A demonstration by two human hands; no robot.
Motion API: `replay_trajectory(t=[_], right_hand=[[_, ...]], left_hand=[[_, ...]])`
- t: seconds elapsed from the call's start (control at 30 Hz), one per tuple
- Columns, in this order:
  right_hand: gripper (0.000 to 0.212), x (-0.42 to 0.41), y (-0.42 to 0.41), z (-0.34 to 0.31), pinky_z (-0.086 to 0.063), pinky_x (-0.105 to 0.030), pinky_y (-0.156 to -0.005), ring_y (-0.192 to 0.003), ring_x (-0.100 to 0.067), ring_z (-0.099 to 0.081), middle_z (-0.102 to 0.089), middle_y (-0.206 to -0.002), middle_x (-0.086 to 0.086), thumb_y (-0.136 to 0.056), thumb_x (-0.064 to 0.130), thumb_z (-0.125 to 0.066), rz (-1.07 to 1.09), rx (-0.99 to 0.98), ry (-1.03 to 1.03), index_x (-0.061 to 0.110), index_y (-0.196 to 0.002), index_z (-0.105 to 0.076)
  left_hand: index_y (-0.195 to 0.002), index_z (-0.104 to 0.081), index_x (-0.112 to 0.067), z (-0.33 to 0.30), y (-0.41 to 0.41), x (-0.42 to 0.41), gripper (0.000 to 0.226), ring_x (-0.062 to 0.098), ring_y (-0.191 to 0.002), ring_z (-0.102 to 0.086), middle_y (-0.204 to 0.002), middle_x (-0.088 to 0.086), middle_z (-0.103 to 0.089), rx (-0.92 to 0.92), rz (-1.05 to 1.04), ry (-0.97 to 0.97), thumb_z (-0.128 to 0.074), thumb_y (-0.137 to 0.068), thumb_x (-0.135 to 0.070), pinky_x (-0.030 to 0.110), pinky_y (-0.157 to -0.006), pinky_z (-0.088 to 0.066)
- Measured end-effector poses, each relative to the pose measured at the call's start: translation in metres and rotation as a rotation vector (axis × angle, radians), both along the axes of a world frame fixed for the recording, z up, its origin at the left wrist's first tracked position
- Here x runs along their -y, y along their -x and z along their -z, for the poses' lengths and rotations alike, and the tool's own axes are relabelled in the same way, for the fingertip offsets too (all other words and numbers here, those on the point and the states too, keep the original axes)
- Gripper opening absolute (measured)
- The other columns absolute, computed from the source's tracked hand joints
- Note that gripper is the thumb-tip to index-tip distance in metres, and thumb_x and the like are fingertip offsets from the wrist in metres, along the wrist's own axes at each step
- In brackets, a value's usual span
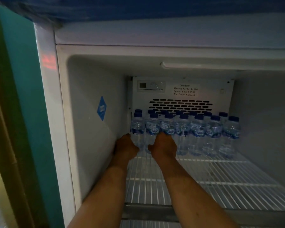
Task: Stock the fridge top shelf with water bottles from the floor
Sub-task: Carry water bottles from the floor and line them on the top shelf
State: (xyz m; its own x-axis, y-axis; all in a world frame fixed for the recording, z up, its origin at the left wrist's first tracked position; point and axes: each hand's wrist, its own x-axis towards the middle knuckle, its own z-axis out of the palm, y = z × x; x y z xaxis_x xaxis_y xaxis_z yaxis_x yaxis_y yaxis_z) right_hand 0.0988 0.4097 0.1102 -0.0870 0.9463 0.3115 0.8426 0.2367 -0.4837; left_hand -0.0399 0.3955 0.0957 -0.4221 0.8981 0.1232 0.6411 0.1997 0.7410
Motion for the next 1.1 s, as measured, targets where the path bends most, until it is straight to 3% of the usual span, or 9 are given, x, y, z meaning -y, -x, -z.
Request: replay_trajectory(t=[0.33,0.43,0.5,0.57,0.6,0.67,0.73,0.9,1.1], right_hand=[[0.036,-0.006,-0.001,0.004,-0.044,-0.024,-0.063,-0.092,-0.019,-0.065,-0.066,-0.106,-0.006,-0.084,0.036,-0.075,-0.004,0.027,0.000,0.011,-0.106,-0.059],[0.035,-0.002,-0.003,-0.005,-0.036,-0.021,-0.047,-0.072,-0.014,-0.057,-0.059,-0.083,-0.002,-0.081,0.042,-0.076,-0.009,0.054,0.025,0.016,-0.081,-0.052],[0.043,0.004,-0.008,-0.013,-0.032,-0.021,-0.042,-0.065,-0.013,-0.052,-0.051,-0.073,0.001,-0.081,0.045,-0.074,-0.021,0.091,0.055,0.018,-0.070,-0.043],[0.034,0.015,-0.016,-0.021,-0.041,-0.023,-0.049,-0.073,-0.016,-0.059,-0.060,-0.083,-0.001,-0.085,0.046,-0.070,-0.040,0.133,0.055,0.016,-0.081,-0.055],[0.033,0.023,-0.021,-0.024,-0.046,-0.024,-0.058,-0.084,-0.018,-0.063,-0.065,-0.097,-0.004,-0.088,0.046,-0.067,-0.048,0.138,0.037,0.014,-0.097,-0.062],[0.046,0.040,-0.032,-0.028,-0.051,-0.028,-0.074,-0.103,-0.022,-0.064,-0.065,-0.120,-0.005,-0.092,0.047,-0.061,-0.043,0.106,-0.040,0.016,-0.126,-0.059],[0.051,0.063,-0.043,-0.027,-0.052,-0.032,-0.087,-0.114,-0.022,-0.061,-0.061,-0.132,-0.004,-0.095,0.046,-0.057,-0.025,0.063,-0.143,0.020,-0.138,-0.052],[0.059,0.118,-0.060,0.002,-0.033,-0.048,-0.113,-0.143,-0.028,-0.033,-0.039,-0.155,-0.005,-0.100,0.049,-0.044,0.025,0.098,-0.319,0.023,-0.152,-0.034],[0.056,0.206,-0.077,0.041,-0.027,-0.056,-0.116,-0.145,-0.033,-0.031,-0.043,-0.153,-0.008,-0.099,0.047,-0.041,0.043,0.039,-0.477,0.020,-0.148,-0.044]], left_hand=[[-0.148,-0.038,-0.017,0.003,0.002,-0.003,0.081,0.026,-0.118,-0.057,-0.140,0.008,-0.053,0.016,0.002,0.029,-0.079,-0.080,-0.025,0.030,-0.090,-0.053],[-0.137,-0.050,-0.010,-0.004,-0.005,0.000,0.062,0.024,-0.108,-0.061,-0.129,0.010,-0.060,0.017,0.001,0.025,-0.075,-0.084,-0.029,0.026,-0.078,-0.052],[-0.134,-0.051,-0.005,-0.008,-0.011,0.006,0.055,0.024,-0.105,-0.062,-0.126,0.012,-0.061,0.012,0.001,0.019,-0.069,-0.088,-0.030,0.028,-0.080,-0.054],[-0.142,-0.040,-0.006,-0.012,-0.018,0.022,0.060,0.026,-0.117,-0.057,-0.136,0.012,-0.053,-0.011,-0.003,0.009,-0.064,-0.092,-0.029,0.024,-0.084,-0.046],[-0.144,-0.037,-0.008,-0.013,-0.020,0.031,0.061,0.027,-0.120,-0.054,-0.139,0.012,-0.050,-0.041,-0.006,-0.004,-0.062,-0.093,-0.031,0.023,-0.086,-0.043],[-0.144,-0.037,-0.017,-0.016,-0.025,0.049,0.063,0.029,-0.119,-0.053,-0.139,0.012,-0.050,-0.130,0.002,-0.034,-0.060,-0.090,-0.039,0.032,-0.096,-0.048],[-0.150,-0.029,-0.023,-0.018,-0.033,0.072,0.069,0.031,-0.125,-0.047,-0.143,0.013,-0.043,-0.254,0.025,-0.020,-0.058,-0.090,-0.042,0.043,-0.098,-0.048],[-0.156,-0.013,-0.026,-0.005,-0.049,0.145,0.075,0.033,-0.142,-0.025,-0.158,0.013,-0.023,-0.513,0.100,-0.210,-0.050,-0.095,-0.048,0.045,-0.113,-0.034],[-0.154,-0.024,-0.026,0.022,-0.070,0.244,0.073,0.033,-0.142,-0.028,-0.155,0.014,-0.033,-0.613,0.132,-0.417,-0.053,-0.092,-0.051,0.048,-0.115,-0.030]])
